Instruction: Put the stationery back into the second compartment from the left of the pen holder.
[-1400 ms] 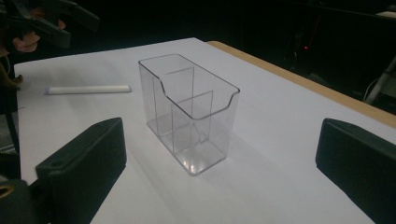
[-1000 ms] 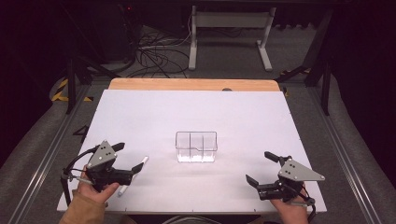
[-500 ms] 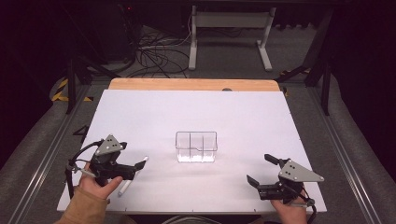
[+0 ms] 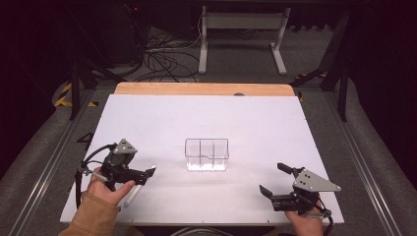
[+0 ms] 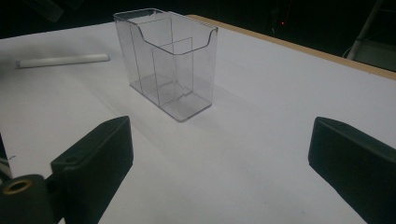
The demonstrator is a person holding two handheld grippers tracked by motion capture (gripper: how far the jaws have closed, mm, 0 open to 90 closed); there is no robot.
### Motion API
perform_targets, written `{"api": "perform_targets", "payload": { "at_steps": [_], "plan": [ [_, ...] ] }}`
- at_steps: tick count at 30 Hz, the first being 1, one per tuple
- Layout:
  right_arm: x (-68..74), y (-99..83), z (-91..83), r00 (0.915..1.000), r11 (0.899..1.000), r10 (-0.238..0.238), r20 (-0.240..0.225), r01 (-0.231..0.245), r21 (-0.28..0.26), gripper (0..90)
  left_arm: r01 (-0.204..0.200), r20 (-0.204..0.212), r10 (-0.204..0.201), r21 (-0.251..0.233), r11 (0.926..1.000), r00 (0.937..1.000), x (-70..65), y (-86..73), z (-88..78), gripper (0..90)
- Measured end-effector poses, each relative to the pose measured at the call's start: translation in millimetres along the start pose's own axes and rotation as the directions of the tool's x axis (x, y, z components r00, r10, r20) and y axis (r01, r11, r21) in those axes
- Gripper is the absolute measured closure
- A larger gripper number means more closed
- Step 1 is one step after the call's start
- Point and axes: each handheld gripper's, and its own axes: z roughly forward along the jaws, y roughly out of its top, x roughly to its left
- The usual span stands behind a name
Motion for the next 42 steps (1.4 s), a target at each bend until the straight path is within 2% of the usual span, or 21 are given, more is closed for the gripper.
{"api": "perform_targets", "payload": {
  "at_steps": [11, 14, 19, 25, 27, 33, 37, 42],
  "plan": [
    [1.2, -0.2, -0.2, 1.0000, 1.000, -0.006, -0.005, 0.006, 0.002, 7.7, -0.026, -0.087, 0.030, 0.048, 0.9985, 0.9958, -4.4, 2.1, 10.2, 11.7],
    [1.3, -0.3, 0.1, 1.0000, 1.000, -0.008, -0.006, 0.008, 0.003, 7.7, -0.022, -0.088, 0.026, 0.047, 0.9987, 0.9958, -4.0, 1.7, 10.6, 12.5],
    [1.8, -0.6, 1.2, 0.9995, 1.000, -0.014, -0.028, 0.014, 0.004, 8.1, -0.006, -0.076, 0.011, 0.054, 0.9985, 0.9970, -4.0, 0.8, 12.5, 20.8],
    [2.3, -0.8, 1.2, 0.9994, 1.000, -0.014, -0.030, 0.014, 0.007, 8.5, -0.005, -0.088, 0.012, 0.080, 0.9968, 0.9960, -4.7, 0.4, 16.3, 27.9],
    [2.3, -0.8, 1.2, 0.9994, 1.000, -0.014, -0.031, 0.014, 0.007, 8.5, -0.001, -0.089, 0.010, 0.099, 0.9951, 0.9960, -5.4, 0.4, 18.2, 33.1],
    [3.0, -0.7, 1.4, 0.9994, 1.000, -0.017, -0.029, 0.018, 0.007, 8.4, 0.020, -0.077, -0.008, 0.156, 0.9875, 0.9970, -5.8, 0.7, 25.0, 39.5],
    [3.0, -1.0, 1.6, 0.9993, 1.000, -0.018, -0.032, 0.018, 0.008, 8.4, 0.034, -0.094, -0.015, 0.194, 0.9803, 0.9954, -4.6, 1.0, 29.6, 39.6],
    [3.0, -1.4, 2.1, 0.9992, 1.000, -0.018, -0.036, 0.018, 0.011, 8.5, 0.046, -0.089, -0.026, 0.233, 0.9715, 0.9957, -3.1, 0.1, 37.4, 39.6]
  ]
}}
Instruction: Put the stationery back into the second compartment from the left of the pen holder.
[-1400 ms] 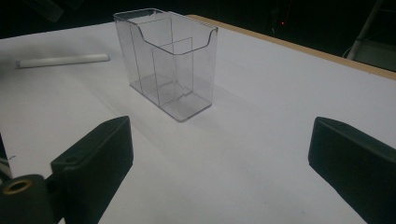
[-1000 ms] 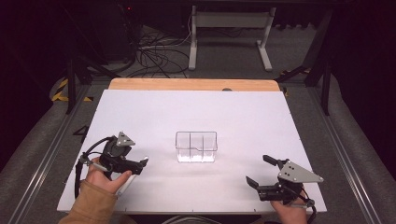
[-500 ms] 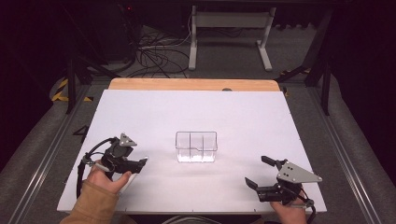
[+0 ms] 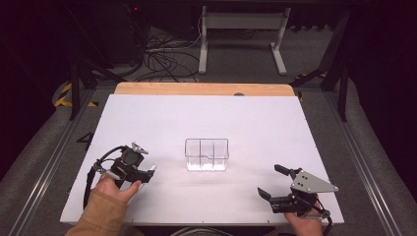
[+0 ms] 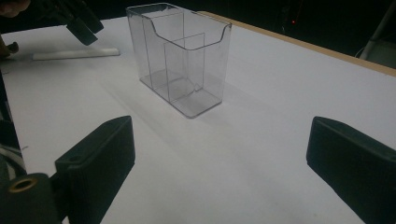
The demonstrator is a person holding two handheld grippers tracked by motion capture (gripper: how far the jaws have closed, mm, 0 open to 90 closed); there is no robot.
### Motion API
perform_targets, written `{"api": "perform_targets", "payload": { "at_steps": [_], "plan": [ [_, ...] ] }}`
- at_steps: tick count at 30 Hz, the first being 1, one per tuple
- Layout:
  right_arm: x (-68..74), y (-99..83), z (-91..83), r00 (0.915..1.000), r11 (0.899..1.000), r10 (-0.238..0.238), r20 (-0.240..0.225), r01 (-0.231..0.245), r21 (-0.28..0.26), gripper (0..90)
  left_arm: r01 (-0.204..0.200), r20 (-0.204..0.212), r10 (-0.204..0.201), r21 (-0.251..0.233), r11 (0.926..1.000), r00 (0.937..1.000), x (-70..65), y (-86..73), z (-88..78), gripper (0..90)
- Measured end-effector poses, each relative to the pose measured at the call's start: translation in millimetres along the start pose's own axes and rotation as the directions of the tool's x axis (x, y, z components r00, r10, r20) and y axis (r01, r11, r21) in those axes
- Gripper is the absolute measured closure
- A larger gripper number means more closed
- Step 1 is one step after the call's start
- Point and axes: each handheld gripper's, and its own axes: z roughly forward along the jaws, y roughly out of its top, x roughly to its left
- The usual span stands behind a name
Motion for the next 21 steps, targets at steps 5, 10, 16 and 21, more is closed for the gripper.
{"api": "perform_targets", "payload": {
  "at_steps": [5, 10, 16, 21],
  "plan": [
    [-0.1, -0.1, 0.0, 1.0000, 1.000, 0.000, -0.001, 0.000, 0.001, 8.5, 0.011, -0.008, -0.011, 0.030, 0.9995, 0.9999, 2.1, 0.3, 5.1, 43.4],
    [-0.3, -0.3, 0.3, 1.0000, 1.000, 0.001, -0.003, -0.001, 0.003, 8.5, 0.015, 0.002, -0.015, 0.079, 0.9968, 0.9999, -0.8, 1.2, 9.9, 45.5],
    [-0.2, -0.6, 0.8, 1.0000, 1.000, 0.001, -0.006, -0.001, 0.006, 8.5, 0.001, -0.006, -0.001, 0.113, 0.9936, 1.0000, -2.5, 0.8, 11.8, 50.1],
    [0.4, -1.0, 2.0, 0.9999, 1.000, -0.001, -0.011, 0.001, 0.012, 8.8, 0.009, -0.009, -0.008, 0.135, 0.9909, 0.9999, -3.3, 0.9, 14.1, 53.4]
  ]
}}
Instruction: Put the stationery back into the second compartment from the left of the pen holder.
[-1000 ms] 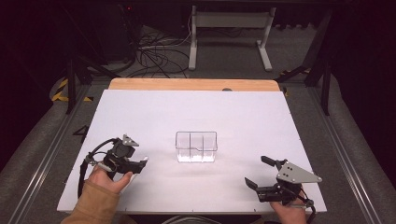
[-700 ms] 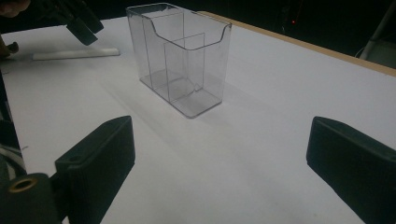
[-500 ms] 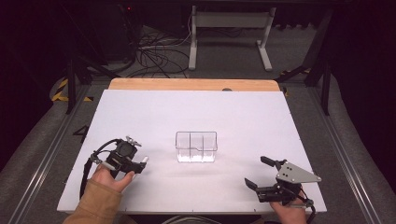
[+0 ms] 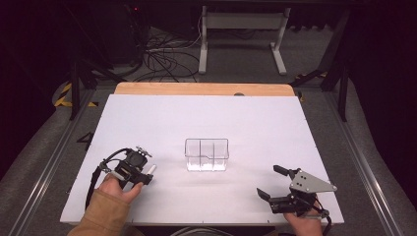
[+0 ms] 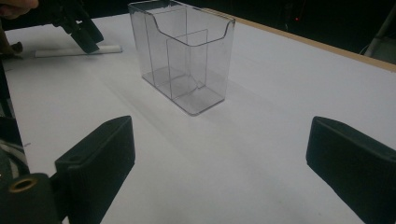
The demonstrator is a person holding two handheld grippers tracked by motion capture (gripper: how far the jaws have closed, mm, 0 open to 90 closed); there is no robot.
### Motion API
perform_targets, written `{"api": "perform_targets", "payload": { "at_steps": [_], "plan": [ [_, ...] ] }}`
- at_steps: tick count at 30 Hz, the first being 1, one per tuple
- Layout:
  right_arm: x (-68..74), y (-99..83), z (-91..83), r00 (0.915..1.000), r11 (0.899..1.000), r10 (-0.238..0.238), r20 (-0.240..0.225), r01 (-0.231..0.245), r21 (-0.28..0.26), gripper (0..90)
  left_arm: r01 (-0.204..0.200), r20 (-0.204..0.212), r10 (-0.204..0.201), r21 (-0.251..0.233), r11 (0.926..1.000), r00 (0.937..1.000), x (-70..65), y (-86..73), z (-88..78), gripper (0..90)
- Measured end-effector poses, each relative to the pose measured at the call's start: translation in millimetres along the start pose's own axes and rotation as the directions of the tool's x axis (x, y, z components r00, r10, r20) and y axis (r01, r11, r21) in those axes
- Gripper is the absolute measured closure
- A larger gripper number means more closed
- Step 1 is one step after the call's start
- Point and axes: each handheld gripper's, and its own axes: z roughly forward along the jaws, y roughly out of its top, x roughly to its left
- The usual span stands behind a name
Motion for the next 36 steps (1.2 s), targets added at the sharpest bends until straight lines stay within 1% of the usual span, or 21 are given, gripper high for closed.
{"api": "perform_targets", "payload": {
  "at_steps": [1, 2, 3, 5, 7, 8, 9, 10, 11, 12, 15, 21, 24, 25, 27, 28, 31, 33, 35, 36],
  "plan": [
    [0.1, -0.1, 0.2, 1.0000, 1.000, -0.001, 0.000, 0.001, 0.001, 8.8, -0.005, -0.007, 0.005, 0.005, 1.0000, 1.0000, 0.7, 0.1, 0.1, 53.8],
    [0.2, -0.1, 0.3, 1.0000, 1.000, -0.001, -0.002, 0.001, 0.001, 8.9, -0.003, -0.007, 0.003, -0.001, 1.0000, 1.0000, 0.9, 0.1, 0.7, 53.9],
    [0.1, -0.2, 0.3, 1.0000, 1.000, -0.001, -0.002, 0.001, 0.001, 8.9, 0.003, 0.002, -0.003, -0.002, 1.0000, 1.0000, 0.9, 0.0, 1.4, 53.9],
    [-0.1, -0.3, 0.2, 1.0000, 1.000, -0.001, -0.002, 0.001, 0.001, 8.9, 0.012, 0.003, -0.012, 0.002, 0.9999, 0.9999, 0.6, -0.1, 2.5, 54.4],
    [-0.3, -0.4, 0.3, 1.0000, 1.000, -0.002, 0.000, 0.002, 0.002, 8.9, 0.010, 0.004, -0.010, 0.009, 0.9999, 0.9999, 1.3, 0.2, 3.2, 56.0],
    [-0.1, -0.4, 0.3, 1.0000, 1.000, -0.003, 0.001, 0.003, 0.001, 8.9, 0.021, 0.001, -0.021, 0.012, 0.9997, 0.9998, 1.0, -0.1, 3.4, 57.3],
    [0.0, -0.3, 0.2, 1.0000, 1.000, -0.004, 0.001, 0.004, 0.001, 8.9, 0.021, 0.003, -0.021, 0.011, 0.9997, 0.9998, 1.5, -0.3, 3.9, 58.7],
    [0.1, -0.4, 0.3, 1.0000, 1.000, -0.004, 0.001, 0.004, 0.001, 8.9, 0.035, 0.012, -0.035, 0.012, 0.9993, 0.9993, 1.5, -0.7, 4.3, 59.9],
    [0.2, -0.4, 0.3, 1.0000, 1.000, -0.004, 0.001, 0.004, 0.002, 8.9, 0.032, 0.011, -0.032, 0.012, 0.9994, 0.9994, 2.5, -0.5, 4.7, 61.3],
    [0.1, -0.5, 0.4, 1.0000, 1.000, -0.006, 0.001, 0.006, 0.002, 8.9, 0.045, 0.024, -0.045, 0.010, 0.9989, 0.9987, 2.5, -0.8, 5.3, 62.9],
    [0.1, -0.6, 0.5, 1.0000, 1.000, -0.006, 0.000, 0.006, 0.003, 8.9, 0.055, 0.036, -0.056, 0.011, 0.9984, 0.9978, 3.5, -0.7, 5.3, 65.7],
    [0.6, -0.7, 0.8, 1.0000, 1.000, -0.008, -0.001, 0.008, 0.006, 8.9, 0.076, 0.039, -0.077, 0.017, 0.9970, 0.9963, 3.2, -0.2, 5.4, 68.3],
    [0.7, -0.7, 1.0, 1.0000, 1.000, -0.009, -0.001, 0.009, 0.008, 8.9, 0.086, 0.041, -0.087, 0.011, 0.9962, 0.9954, 3.6, -0.4, 5.4, 72.8],
    [0.8, -0.8, 1.1, 0.9999, 1.000, -0.010, 0.000, 0.010, 0.008, 8.9, 0.091, 0.036, -0.092, 0.011, 0.9958, 0.9951, 3.2, -0.7, 5.2, 74.1],
    [1.0, -0.8, 1.2, 0.9999, 1.000, -0.012, -0.002, 0.012, 0.008, 8.9, 0.105, 0.041, -0.105, 0.004, 0.9944, 0.9936, 3.3, -1.1, 5.4, 77.3],
    [1.0, -0.9, 1.2, 0.9999, 1.000, -0.015, -0.002, 0.015, 0.008, 8.9, 0.102, 0.044, -0.102, 0.005, 0.9948, 0.9938, 4.3, -1.1, 5.3, 77.4],
    [0.9, -1.1, 1.4, 0.9999, 1.000, -0.016, -0.001, 0.016, 0.012, 8.9, 0.113, 0.053, -0.112, 0.000, 0.9936, 0.9922, 5.2, -1.5, 5.3, 77.5],
    [0.8, -1.3, 1.6, 0.9999, 1.000, -0.017, -0.001, 0.017, 0.013, 8.9, 0.111, 0.054, -0.111, -0.001, 0.9938, 0.9924, 5.8, -1.4, 5.3, 77.5],
    [0.8, -1.4, 1.6, 0.9999, 1.000, -0.017, -0.001, 0.017, 0.013, 8.9, 0.119, 0.067, -0.118, -0.001, 0.9929, 0.9907, 5.8, -1.5, 4.6, 77.6],
    [0.9, -1.3, 1.6, 0.9999, 1.000, -0.017, -0.001, 0.017, 0.014, 8.9, 0.116, 0.076, -0.115, -0.005, 0.9933, 0.9905, 5.6, -1.4, 3.6, 77.7]
  ]
}}
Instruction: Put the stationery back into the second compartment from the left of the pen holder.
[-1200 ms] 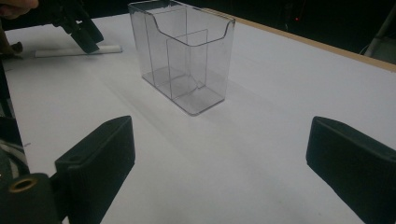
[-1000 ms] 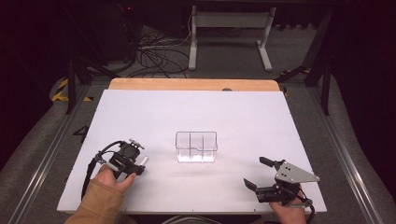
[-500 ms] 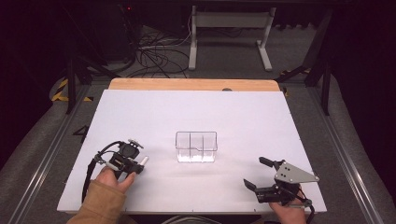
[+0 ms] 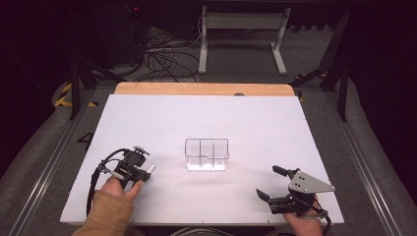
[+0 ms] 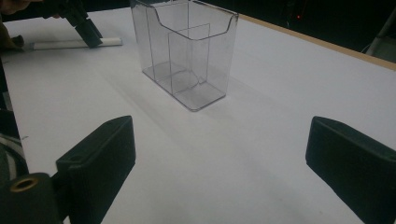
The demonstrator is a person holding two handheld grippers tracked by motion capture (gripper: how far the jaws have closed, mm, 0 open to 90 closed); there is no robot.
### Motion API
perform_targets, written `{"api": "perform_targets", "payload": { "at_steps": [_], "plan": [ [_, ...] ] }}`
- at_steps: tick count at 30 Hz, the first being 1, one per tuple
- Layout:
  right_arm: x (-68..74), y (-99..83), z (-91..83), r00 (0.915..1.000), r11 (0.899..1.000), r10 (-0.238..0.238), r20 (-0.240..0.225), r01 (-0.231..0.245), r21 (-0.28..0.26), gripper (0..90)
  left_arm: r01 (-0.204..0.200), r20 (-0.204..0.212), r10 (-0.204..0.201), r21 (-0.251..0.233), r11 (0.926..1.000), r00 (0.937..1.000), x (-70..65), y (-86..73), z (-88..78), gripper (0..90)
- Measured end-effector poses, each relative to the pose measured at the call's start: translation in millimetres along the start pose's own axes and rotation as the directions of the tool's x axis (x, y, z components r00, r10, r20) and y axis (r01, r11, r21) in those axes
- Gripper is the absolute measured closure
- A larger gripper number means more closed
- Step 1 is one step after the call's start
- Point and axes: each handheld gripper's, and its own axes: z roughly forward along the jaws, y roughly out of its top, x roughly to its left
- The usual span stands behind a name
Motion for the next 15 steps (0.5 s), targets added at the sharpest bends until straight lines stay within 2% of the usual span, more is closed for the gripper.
{"api": "perform_targets", "payload": {
  "at_steps": [4, 7, 8, 12, 15],
  "plan": [
    [0.7, 0.4, 0.3, 1.0000, 1.000, -0.007, 0.000, 0.007, 0.002, 8.9, -0.012, 0.004, 0.012, -0.036, 0.9993, 0.9999, -1.3, -0.4, -7.2, 77.8],
    [1.0, 0.6, 0.3, 1.0000, 1.000, -0.009, 0.001, 0.009, 0.003, 8.9, -0.023, -0.008, 0.023, -0.088, 0.9958, 0.9997, -1.0, -1.0, -15.1, 77.8],
    [1.1, 0.6, 0.3, 1.0000, 1.000, -0.009, 0.001, 0.009, 0.002, 8.9, -0.024, 0.000, 0.024, -0.103, 0.9944, 0.9997, -1.2, -1.3, -17.7, 77.8],
    [1.1, 0.5, 0.2, 1.0000, 1.000, -0.007, 0.000, 0.007, -0.001, 8.9, -0.035, -0.001, 0.036, -0.182, 0.9826, 0.9994, 0.1, -2.4, -27.7, 77.8],
    [1.1, 0.6, 0.3, 1.0000, 1.000, -0.009, 0.001, 0.009, 0.001, 8.9, -0.040, 0.004, 0.042, -0.249, 0.9676, 0.9991, 1.1, -3.4, -35.3, 77.9]
  ]
}}
